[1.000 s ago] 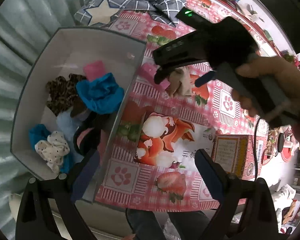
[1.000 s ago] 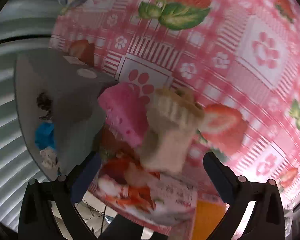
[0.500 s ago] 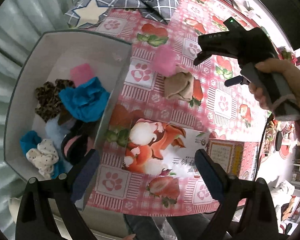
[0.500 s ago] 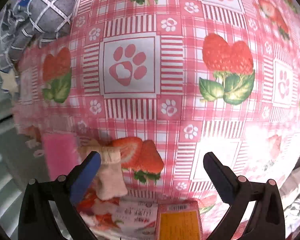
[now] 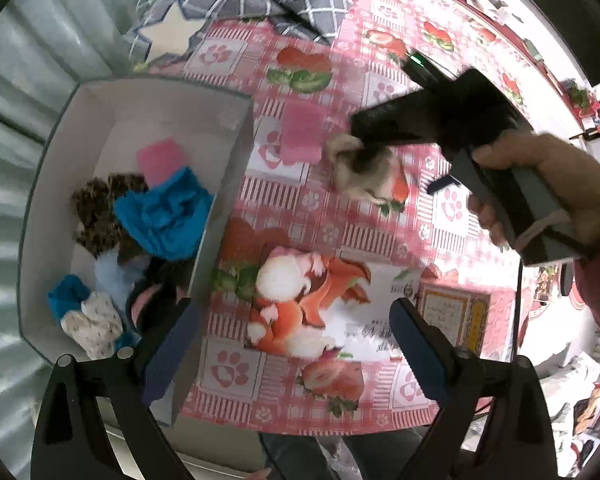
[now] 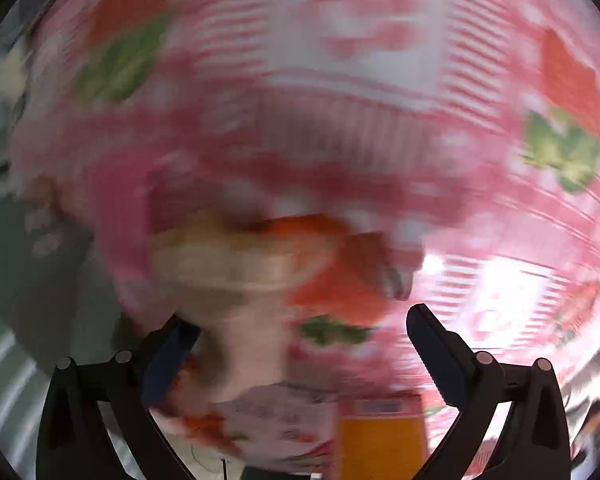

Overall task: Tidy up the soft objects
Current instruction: 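Grasp the beige knitted sock with the right gripper, then grasp the pink foam sponge with the left gripper while the right gripper holds the beige sock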

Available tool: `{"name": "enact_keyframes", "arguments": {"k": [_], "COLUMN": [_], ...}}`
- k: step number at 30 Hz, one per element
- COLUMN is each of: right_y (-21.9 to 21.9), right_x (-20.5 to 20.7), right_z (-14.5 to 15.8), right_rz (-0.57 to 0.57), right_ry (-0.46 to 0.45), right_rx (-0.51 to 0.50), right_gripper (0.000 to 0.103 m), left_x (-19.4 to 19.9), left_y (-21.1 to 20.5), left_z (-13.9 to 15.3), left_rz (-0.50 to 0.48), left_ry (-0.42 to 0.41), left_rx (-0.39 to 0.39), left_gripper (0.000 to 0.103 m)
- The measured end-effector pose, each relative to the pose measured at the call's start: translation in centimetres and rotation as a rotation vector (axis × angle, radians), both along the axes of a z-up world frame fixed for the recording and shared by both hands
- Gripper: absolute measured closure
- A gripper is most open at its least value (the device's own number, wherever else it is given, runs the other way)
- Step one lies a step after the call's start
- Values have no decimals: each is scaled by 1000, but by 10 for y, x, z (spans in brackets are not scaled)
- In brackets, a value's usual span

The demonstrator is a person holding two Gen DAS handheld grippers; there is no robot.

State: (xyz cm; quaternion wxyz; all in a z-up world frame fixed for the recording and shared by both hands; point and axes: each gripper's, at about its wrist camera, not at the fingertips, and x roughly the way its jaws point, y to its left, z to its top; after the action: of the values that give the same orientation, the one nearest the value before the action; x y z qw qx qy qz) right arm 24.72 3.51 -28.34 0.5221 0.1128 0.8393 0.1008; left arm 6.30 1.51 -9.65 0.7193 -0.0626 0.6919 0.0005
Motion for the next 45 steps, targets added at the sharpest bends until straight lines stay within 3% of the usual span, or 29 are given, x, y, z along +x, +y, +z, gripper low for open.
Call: {"name": "enact_keyframes", "arguments": {"k": [6,9,11,14,17,23,27,29,32,34,37,43,45], "right_y": [-107,-137,-141,-123,-96,-44,-8,2,34,50,45,-20,-41], "right_x": [-9,-21,-28,-33,-29,-26,-50,-58,-67,-73,-73,-57,-35], "right_z": [-19,-25,-19,0,8,4,15,18,25,24,29,37,40], "right_rz": [-255,-344,-346,-240,-116,49,166,216,262,256,226,23,-28], "right_ry": [32,67,42,-32,-81,-90,-170,-193,-219,-205,-214,-217,-227], "right_rx": [-108,-47,22,124,166,169,122,131,133,175,215,292,307], "right_gripper": [0,0,0,0,0,0,0,9,39,75,83,83,83], "left_x": [48,78,97,113,124,134,139,141,147,152,158,167,169], "left_y": [-19,-33,-37,-31,-26,-16,-12,-15,-17,-15,-17,-40,-46], "left_z": [-4,-21,-28,-20,-18,-28,-36,-39,-42,-42,-46,-83,-96], "left_rz": [-58,-84,-88,-38,-46,-24,-5,-13,-11,4,-2,-59,-71], "left_ry": [-26,-23,-30,-67,-66,-40,-18,-14,-12,-11,4,60,75], "left_rx": [83,140,177,169,214,267,278,283,285,280,275,295,315], "left_gripper": [6,6,6,6,6,6,6,6,6,6,6,6,6]}}
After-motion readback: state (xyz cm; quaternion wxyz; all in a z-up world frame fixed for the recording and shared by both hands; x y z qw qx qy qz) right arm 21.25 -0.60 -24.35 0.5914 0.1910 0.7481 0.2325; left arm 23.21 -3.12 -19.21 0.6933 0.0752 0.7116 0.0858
